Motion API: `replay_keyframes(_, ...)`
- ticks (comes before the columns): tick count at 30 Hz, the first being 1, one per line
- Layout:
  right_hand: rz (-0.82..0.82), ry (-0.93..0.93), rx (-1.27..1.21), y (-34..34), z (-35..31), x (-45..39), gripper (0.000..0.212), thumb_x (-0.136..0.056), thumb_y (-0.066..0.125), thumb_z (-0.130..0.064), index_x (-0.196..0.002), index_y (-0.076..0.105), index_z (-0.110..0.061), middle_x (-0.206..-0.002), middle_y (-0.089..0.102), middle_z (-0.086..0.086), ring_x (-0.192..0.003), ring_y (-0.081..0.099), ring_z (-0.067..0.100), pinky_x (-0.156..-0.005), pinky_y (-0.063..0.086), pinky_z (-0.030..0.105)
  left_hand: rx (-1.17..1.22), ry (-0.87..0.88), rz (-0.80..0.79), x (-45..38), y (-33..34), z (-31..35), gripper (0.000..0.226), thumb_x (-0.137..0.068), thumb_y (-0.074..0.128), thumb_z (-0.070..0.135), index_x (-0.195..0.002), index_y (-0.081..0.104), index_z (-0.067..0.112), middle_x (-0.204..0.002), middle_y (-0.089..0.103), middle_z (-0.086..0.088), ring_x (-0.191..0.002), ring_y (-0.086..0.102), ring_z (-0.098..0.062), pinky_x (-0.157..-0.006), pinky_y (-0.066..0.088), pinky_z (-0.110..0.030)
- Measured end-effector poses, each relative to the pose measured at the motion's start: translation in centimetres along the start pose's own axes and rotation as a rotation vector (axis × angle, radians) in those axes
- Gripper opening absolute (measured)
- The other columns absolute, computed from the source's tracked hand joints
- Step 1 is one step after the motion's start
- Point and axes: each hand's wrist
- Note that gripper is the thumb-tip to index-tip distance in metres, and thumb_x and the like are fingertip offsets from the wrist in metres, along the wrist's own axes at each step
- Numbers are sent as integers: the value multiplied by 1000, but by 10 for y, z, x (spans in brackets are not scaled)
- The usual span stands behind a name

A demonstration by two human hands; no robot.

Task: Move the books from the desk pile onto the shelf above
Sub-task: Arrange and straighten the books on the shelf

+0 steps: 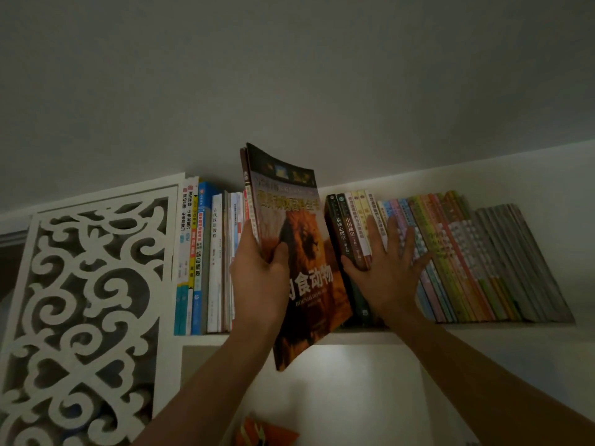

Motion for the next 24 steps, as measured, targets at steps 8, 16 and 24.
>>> replay_keyframes(8,55,12,-45,-2,15,-2,90,-81,33,-76,-150,-5,-32,-158,-15,3,-143,-19,31,-107,-14,60,7,-48,28,0,37,-19,46,-94,50,10,-137,38,21,-129,53,3,-114,53,-12,-95,47,-35)
replay_keyframes(16,31,-21,-39,1,9,0,92,-72,18,-77,-148,-11,-36,-158,-14,0,-143,-18,32,-107,-12,62,-215,-58,58,-20,88,-38,39,-94,48,13,-131,41,21,-112,59,0,-90,58,-12,-80,50,-32)
replay_keyframes(24,21,-22,25,5,5,-1,85,-78,14,-78,-142,-25,-37,-157,-20,0,-142,-21,33,-107,-12,62,-353,-45,157,-35,128,-65,40,-90,54,10,-129,44,9,-129,43,-11,-118,41,-22,-99,33,-31)
Point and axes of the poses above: each hand's wrist, its own x-axis away from the middle knuckle, its own y-axis out of the palm, z = x × y
